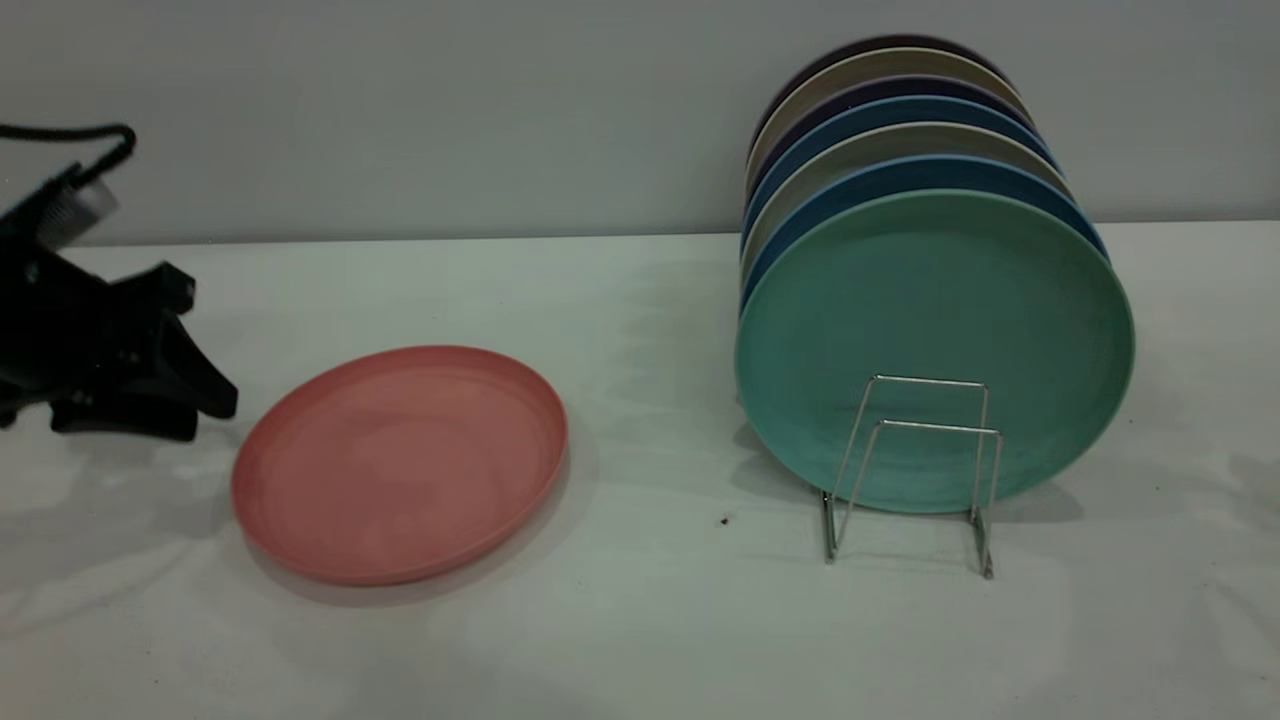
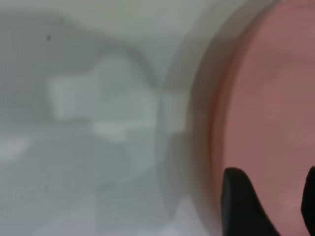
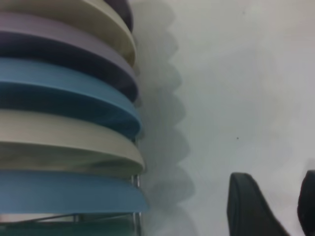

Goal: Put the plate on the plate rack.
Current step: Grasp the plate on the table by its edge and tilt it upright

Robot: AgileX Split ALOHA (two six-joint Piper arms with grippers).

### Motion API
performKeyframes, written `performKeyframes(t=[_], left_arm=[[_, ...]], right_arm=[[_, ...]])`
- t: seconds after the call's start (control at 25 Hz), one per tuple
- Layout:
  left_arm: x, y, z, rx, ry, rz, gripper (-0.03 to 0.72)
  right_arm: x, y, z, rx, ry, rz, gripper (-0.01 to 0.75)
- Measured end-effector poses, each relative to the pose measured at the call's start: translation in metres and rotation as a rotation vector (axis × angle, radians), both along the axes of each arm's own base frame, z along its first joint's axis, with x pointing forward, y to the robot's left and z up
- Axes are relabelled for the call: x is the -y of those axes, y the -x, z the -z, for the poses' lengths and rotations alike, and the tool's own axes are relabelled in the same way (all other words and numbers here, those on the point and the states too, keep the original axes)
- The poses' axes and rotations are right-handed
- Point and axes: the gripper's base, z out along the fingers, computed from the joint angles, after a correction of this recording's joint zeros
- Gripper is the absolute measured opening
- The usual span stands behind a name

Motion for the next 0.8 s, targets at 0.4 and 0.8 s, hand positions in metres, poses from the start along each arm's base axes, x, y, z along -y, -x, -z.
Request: performKeyframes(t=[0.4, 0.8], left_arm=[[0.001, 0.000, 0.019, -0.048, 0.015, -0.015, 0.339], [0.011, -0.004, 0.024, -0.041, -0.010, -0.017, 0.339]], right_arm=[[0.004, -0.002, 0.000, 0.013, 0.044, 0.013, 0.272], [0.005, -0.002, 0.000, 0.017, 0.055, 0.010, 0.272]])
